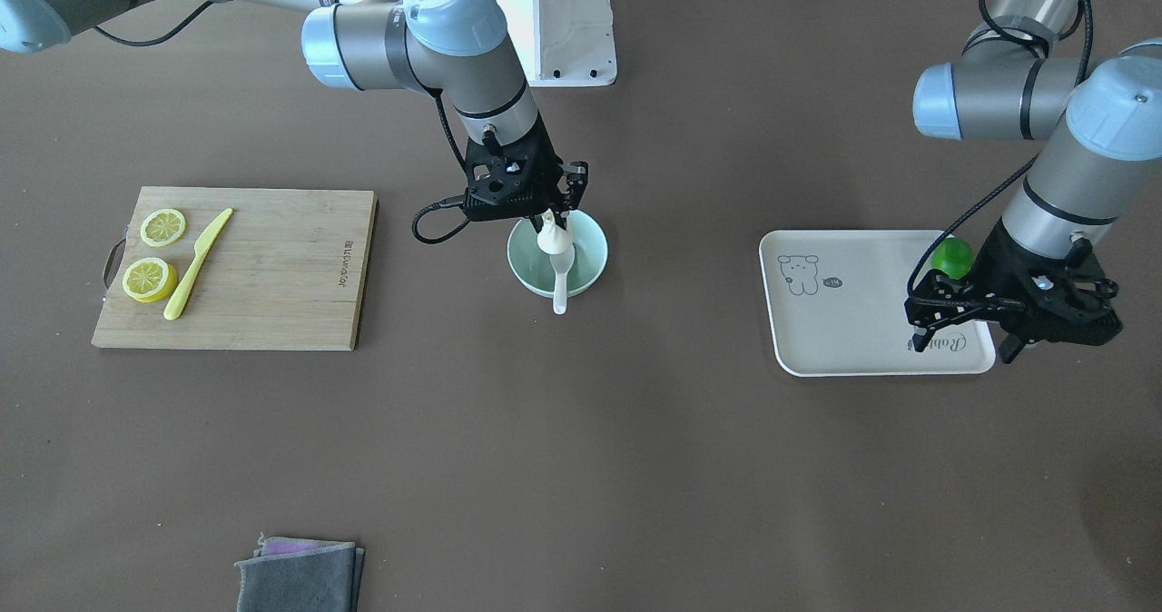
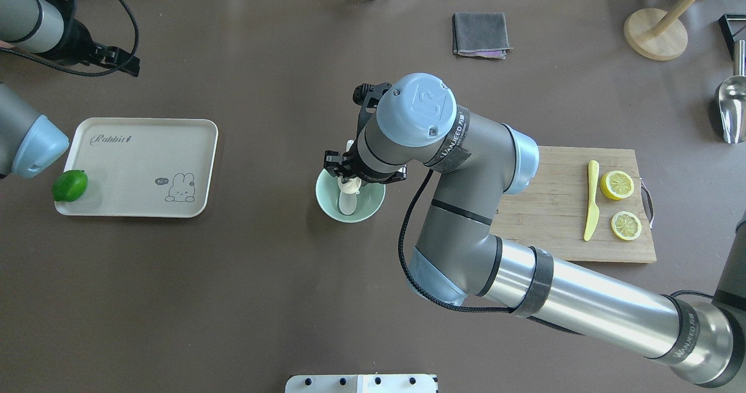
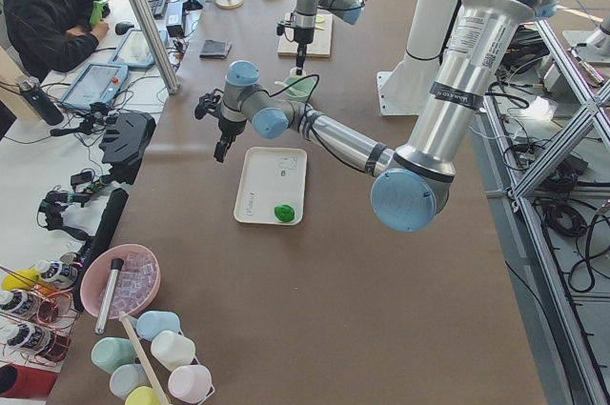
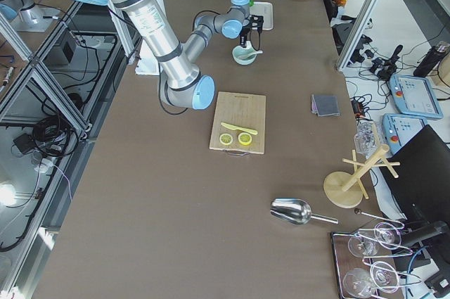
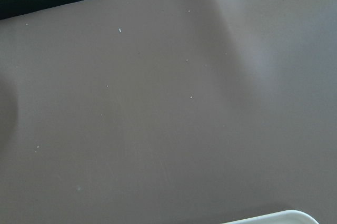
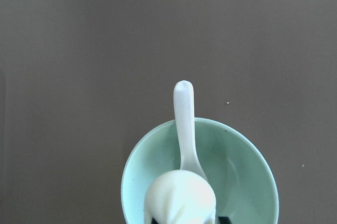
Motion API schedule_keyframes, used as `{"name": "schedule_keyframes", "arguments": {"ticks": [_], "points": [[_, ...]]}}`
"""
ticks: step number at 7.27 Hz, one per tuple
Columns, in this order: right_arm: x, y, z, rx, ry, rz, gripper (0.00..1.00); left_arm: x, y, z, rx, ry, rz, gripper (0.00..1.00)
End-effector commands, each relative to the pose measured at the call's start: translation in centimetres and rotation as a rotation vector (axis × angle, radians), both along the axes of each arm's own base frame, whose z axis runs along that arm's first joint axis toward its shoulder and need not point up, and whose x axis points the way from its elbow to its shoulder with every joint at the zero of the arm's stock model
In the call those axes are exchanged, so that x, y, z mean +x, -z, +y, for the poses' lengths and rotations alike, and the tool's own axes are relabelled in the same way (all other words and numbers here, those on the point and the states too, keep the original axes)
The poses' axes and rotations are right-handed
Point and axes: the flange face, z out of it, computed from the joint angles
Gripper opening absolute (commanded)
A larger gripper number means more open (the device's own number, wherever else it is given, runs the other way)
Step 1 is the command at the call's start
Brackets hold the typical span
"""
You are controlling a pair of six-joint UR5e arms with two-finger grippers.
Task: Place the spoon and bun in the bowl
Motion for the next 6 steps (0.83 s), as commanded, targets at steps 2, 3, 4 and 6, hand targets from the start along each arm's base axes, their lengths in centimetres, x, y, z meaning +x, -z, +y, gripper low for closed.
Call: {"name": "schedule_keyframes", "arguments": {"ticks": [2, 3, 4, 6], "points": [[6.8, -0.9, -1.1, 0.01, 0.078, 0.079, 1.0, -0.2, -1.2, 0.6, -0.017, -0.008, -0.011, 0.98], [11.2, -3.4, -3.6, -0.02, 0.065, 0.076, 1.0, -0.4, -1.1, 1.0, -0.013, -0.009, -0.008, 0.98], [16.8, -6.7, -5.5, 0.037, 0.105, 0.084, 1.0, -0.4, -0.6, 1.2, -0.007, -0.012, -0.004, 0.98], [28.0, -17.5, -4.2, 0.137, 0.175, 0.173, 1.0, -1.3, -1.8, 3.6, 0.022, -0.105, -0.001, 0.98]]}}
